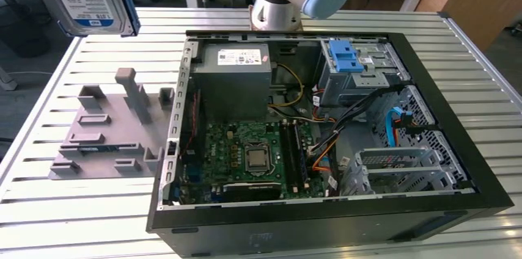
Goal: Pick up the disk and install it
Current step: 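Pick up the disk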
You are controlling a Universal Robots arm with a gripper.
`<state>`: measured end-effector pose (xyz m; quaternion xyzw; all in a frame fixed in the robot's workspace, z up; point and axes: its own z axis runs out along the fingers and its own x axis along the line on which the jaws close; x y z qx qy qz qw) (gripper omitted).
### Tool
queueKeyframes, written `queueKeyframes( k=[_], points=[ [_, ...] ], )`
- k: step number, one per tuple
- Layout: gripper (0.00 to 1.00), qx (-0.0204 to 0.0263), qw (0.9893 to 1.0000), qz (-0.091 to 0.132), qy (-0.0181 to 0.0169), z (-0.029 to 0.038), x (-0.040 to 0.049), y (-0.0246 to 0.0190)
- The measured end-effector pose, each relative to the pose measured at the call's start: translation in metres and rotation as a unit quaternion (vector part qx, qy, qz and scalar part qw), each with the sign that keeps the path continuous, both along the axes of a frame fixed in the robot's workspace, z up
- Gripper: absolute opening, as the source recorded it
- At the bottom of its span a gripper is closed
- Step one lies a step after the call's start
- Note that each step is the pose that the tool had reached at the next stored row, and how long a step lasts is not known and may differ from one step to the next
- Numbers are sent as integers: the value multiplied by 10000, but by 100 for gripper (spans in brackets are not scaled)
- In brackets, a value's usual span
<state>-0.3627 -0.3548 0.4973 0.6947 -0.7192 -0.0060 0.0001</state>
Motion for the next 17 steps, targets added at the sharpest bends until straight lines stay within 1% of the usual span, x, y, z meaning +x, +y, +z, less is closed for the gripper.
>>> queueKeyframes(
  k=[4,6,8,14,17],
  points=[
    [36,0,10000,0,0,0,53,-11],
    [36,0,10000,0,0,0,70,-28],
    [36,0,10000,0,0,0,82,-58],
    [36,0,10000,0,0,0,108,-167],
    [36,0,10000,-1,0,0,155,-206]
  ],
)
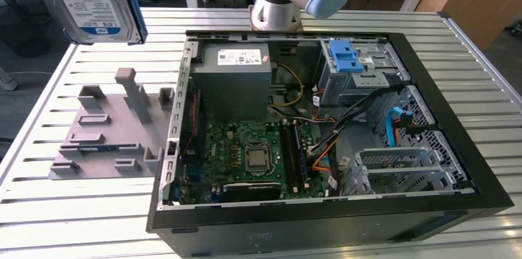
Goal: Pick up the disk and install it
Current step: 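Pick up the disk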
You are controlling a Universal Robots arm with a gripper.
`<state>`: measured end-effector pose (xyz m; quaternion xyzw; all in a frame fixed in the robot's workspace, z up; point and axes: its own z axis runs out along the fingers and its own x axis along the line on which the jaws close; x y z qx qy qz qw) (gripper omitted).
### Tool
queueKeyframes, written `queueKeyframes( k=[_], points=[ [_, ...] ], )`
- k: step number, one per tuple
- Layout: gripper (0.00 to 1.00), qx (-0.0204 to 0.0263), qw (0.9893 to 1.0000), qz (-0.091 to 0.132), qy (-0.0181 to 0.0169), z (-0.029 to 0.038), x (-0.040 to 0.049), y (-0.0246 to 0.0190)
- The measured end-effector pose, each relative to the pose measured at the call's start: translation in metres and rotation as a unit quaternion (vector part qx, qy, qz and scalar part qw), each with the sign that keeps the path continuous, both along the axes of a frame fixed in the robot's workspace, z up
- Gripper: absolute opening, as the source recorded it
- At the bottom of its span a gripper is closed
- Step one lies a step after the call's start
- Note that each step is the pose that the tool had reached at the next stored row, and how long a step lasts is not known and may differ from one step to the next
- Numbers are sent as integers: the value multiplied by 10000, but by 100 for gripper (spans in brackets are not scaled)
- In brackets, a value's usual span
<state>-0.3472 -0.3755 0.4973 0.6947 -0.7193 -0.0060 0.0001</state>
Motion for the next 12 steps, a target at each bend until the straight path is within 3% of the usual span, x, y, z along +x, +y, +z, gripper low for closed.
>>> queueKeyframes(
  k=[12],
  points=[
    [36,0,10000,0,0,0,318,-74]
  ],
)
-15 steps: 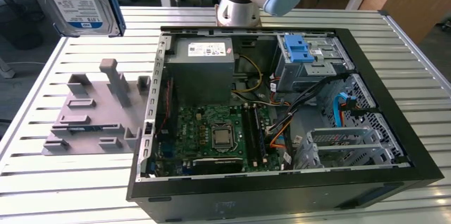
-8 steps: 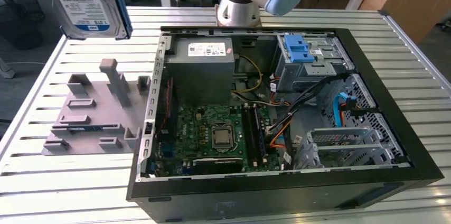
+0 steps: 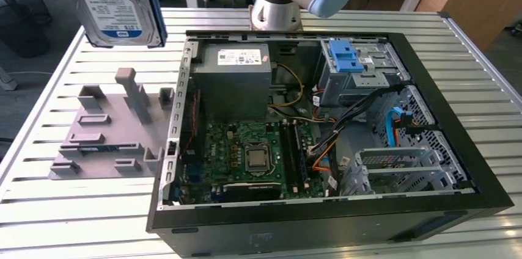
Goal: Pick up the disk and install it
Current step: 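Pick up the disk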
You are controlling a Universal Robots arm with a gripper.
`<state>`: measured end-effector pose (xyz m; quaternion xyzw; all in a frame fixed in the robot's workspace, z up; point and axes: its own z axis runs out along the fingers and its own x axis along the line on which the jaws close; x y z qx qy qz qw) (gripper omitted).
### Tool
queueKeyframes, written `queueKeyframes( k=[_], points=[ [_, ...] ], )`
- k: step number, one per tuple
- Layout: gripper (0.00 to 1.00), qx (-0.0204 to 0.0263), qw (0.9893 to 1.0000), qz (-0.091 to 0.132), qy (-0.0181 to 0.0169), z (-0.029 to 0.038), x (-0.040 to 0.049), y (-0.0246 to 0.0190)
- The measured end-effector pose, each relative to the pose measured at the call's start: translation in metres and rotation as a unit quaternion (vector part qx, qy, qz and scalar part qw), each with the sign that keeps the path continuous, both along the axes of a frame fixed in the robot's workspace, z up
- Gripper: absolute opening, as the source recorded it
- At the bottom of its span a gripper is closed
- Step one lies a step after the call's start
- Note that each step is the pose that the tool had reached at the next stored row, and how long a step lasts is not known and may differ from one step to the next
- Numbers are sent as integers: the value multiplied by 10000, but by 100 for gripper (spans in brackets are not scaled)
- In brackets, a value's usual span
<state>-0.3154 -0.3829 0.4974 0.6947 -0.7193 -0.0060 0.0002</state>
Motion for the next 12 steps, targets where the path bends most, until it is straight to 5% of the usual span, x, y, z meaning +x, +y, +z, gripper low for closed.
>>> queueKeyframes(
  k=[12],
  points=[
    [36,0,10000,0,0,0,308,-55]
  ],
)
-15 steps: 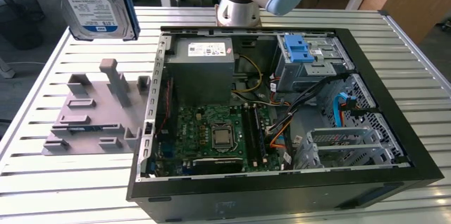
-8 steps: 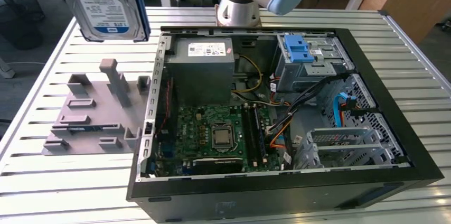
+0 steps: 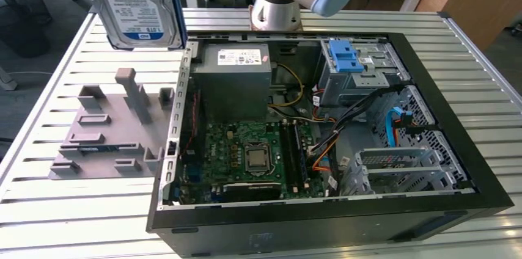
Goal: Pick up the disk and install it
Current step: 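Pick up the disk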
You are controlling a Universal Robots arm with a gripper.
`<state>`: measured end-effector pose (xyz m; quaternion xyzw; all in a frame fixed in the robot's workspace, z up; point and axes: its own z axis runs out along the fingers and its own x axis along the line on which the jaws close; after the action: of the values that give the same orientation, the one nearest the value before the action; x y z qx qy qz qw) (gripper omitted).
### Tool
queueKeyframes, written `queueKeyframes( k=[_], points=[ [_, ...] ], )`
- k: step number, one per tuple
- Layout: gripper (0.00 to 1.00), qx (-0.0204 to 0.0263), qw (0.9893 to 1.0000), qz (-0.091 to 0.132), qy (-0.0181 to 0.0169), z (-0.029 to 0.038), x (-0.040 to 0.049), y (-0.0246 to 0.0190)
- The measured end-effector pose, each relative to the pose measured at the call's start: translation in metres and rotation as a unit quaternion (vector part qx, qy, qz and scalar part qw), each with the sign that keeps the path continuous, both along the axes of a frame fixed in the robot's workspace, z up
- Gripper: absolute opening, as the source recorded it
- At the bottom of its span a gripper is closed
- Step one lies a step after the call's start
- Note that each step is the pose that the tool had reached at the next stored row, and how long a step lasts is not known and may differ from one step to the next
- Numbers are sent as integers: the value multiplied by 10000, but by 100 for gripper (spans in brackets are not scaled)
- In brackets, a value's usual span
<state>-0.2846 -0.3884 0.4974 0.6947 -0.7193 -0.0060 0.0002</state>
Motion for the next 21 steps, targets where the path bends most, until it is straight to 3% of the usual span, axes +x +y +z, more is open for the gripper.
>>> queueKeyframes(
  k=[9,21],
  points=[
    [36,0,10000,-1,0,0,135,-78],
    [36,0,10000,-6,0,0,244,-216]
  ],
)
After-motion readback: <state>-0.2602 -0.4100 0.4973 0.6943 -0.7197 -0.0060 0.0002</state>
